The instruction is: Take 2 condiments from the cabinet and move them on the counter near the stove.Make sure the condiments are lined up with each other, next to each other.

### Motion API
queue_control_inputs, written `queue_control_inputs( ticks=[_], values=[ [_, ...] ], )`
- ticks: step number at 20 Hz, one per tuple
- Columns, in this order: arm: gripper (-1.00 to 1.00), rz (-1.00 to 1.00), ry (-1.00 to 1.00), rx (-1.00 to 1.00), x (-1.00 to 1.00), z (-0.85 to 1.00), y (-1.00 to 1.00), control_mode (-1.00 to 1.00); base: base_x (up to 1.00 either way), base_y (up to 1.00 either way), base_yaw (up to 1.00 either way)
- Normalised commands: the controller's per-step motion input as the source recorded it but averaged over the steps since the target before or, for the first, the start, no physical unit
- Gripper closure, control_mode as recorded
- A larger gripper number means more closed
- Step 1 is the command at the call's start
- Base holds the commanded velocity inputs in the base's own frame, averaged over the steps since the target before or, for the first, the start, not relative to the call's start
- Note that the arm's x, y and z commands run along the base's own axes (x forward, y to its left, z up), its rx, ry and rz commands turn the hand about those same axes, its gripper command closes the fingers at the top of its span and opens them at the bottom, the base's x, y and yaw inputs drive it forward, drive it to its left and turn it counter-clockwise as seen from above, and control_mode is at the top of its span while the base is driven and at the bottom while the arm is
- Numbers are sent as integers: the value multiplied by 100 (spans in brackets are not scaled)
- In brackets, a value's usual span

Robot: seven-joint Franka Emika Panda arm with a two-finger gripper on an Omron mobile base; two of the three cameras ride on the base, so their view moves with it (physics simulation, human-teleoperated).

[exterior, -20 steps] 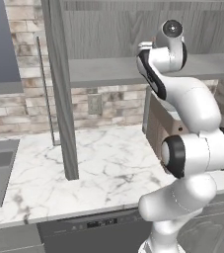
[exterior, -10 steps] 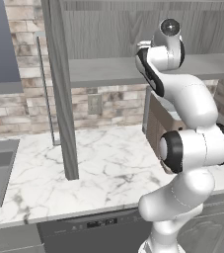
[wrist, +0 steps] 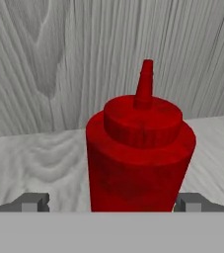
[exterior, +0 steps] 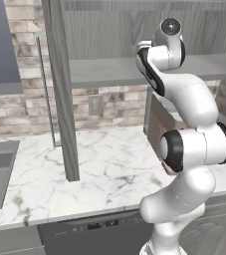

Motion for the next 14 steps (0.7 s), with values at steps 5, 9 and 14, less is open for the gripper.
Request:
queue_control_inputs(
  ticks=[5, 9, 14],
  values=[
    [-100, 0, 0, 0, 3, 0, 0, -100, 0, 0, 0],
    [-100, 0, 0, 0, 8, 0, 0, -100, 0, 0, 0],
    [100, 0, 0, 0, 11, -1, 0, -100, 0, 0, 0]
  ],
)
